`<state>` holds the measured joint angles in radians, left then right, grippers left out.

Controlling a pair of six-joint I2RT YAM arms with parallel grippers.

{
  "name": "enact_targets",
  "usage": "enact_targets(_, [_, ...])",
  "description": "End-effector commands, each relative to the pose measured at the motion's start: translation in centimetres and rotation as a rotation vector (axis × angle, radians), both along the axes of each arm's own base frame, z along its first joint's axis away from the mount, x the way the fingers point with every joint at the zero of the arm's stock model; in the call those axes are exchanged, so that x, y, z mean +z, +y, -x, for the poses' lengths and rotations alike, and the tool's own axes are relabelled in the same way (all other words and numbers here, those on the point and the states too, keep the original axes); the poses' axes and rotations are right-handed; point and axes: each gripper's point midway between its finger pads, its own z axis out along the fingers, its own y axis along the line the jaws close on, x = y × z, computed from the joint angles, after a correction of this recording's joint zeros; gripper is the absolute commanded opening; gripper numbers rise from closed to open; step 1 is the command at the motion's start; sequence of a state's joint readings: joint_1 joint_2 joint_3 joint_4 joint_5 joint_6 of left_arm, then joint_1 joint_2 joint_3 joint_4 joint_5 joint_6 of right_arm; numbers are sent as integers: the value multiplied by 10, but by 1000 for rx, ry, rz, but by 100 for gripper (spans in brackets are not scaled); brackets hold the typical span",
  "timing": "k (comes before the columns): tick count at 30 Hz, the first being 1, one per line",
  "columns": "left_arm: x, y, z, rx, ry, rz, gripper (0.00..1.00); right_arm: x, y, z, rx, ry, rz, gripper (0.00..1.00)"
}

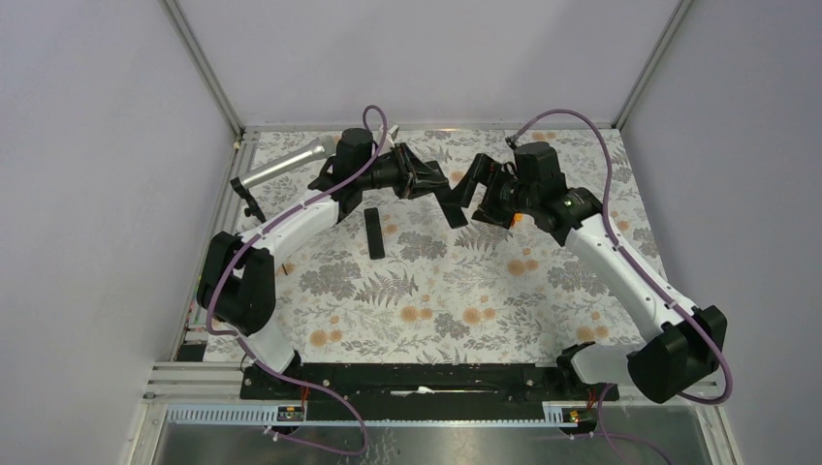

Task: Load the batteries into the remote control
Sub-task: Load the battery cover into the remote control.

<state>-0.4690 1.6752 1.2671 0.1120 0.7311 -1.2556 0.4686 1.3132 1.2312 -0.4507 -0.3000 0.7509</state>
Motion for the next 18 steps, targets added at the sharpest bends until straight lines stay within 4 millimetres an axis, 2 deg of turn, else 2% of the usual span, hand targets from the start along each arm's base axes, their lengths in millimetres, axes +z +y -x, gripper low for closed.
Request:
enact_targets(1, [52, 4, 6, -10, -124, 92, 0, 42, -4, -15, -100, -101, -119, 100])
enact_targets(5, [57, 4, 5, 1, -108, 115, 0, 50, -8, -15, -155, -106, -199, 100])
enact_targets(8, [64, 5, 4, 24, -89, 151, 0, 47, -11, -15, -228, -68, -273, 97])
enact_targets(13, [79, 6, 0, 61, -55, 215, 0, 45, -13, -17, -270, -54, -306, 85])
enact_targets(18, [89, 7, -2, 87, -30, 257, 0, 48, -9, -21, -256, -61, -321, 68])
